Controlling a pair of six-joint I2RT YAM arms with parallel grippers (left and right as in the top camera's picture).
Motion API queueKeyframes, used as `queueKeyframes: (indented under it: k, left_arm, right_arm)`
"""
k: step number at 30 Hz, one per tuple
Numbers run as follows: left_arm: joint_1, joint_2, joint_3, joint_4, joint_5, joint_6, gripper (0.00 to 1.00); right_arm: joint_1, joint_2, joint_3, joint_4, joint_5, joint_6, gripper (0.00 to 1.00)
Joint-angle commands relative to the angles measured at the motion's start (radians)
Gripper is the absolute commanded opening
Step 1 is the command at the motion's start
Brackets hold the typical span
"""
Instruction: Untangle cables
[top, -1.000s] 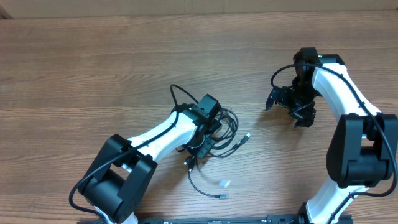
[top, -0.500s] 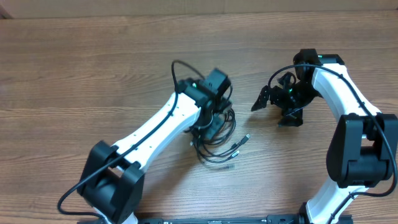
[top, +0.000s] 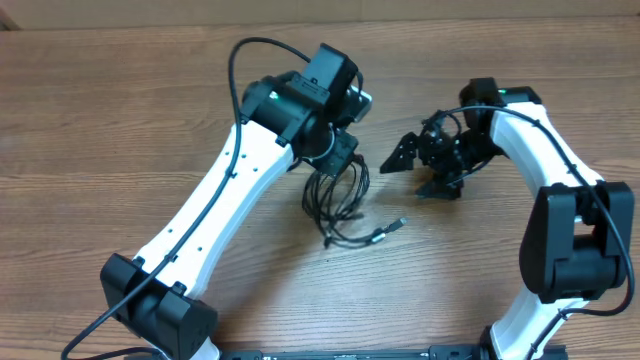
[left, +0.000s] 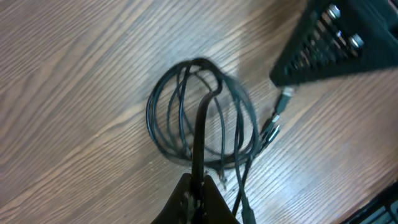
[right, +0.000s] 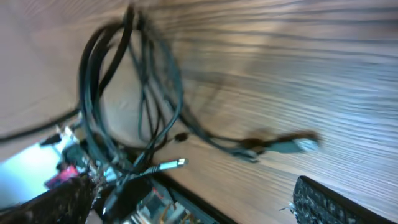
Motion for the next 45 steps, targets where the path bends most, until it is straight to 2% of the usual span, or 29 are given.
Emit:
queueKeyframes:
  k: [1,7,11,16,20,24,28,31,36,37,39,41,45]
  left_arm:
    - [0.020,-0.024,0.025,-0.017,-0.072,-0.055,0.04]
    - [0.036,-0.025,0.026,-0.028,-0.066,-0.063,0.04]
    - [0.036,-0.025,0.034,-0.029,-0.066,-0.064,0.04]
    - [0.036,-0.044,0.103,-0.054,-0.066,-0.065,0.04]
    - [0.038,-0.092,0.203,-0.082,-0.071,-0.068,0.04]
    - [0.038,-0.180,0.293,-0.089,-0.181,-0.119,0.04]
    - [0.038,-0.279,0.330,-0.087,-0.401,-0.237,0.04]
    - [0.038,-0.360,0.331,-0.083,-0.509,-0.298,0.04]
    - [0.038,-0.461,0.331,-0.063,-0.526,-0.309,0.04]
    - [0.038,-0.476,0.331,-0.058,-0.515,-0.309,0.04]
    - [0.038,-0.499,0.331,-0.051,-0.488,-0.308,0.04]
    - [0.038,-0.509,0.331,-0.055,-0.463,-0.307,0.04]
    - [0.038,-0.498,0.327,-0.074,-0.461,-0.306,0.04]
  right_arm:
    - [0.038,-0.023,-0.003,0.012,-0.066,-0.040,1.00]
    - [0.114,-0.023,-0.003,0.071,-0.082,-0.027,1.00]
    - [0.165,-0.023,-0.003,0.133,-0.080,0.037,0.98]
    - [0.242,-0.023,-0.003,0.265,0.041,0.237,0.83]
    - [0.274,-0.023,-0.003,0.318,0.282,0.394,0.56]
    - [0.272,-0.023,-0.003,0.310,0.454,0.446,0.48]
    - [0.244,-0.023,-0.003,0.284,0.530,0.449,0.47]
    - [0.204,-0.023,-0.003,0.262,0.549,0.448,0.47]
    - [0.153,-0.023,-0.003,0.257,0.548,0.448,0.48]
    - [0.147,-0.023,-0.003,0.255,0.542,0.448,0.52]
    - [0.140,-0.023,-0.003,0.248,0.492,0.439,0.67]
    - [0.136,-0.023,-0.003,0.245,0.422,0.387,0.75]
    - [0.136,-0.023,-0.003,0.237,0.372,0.336,0.79]
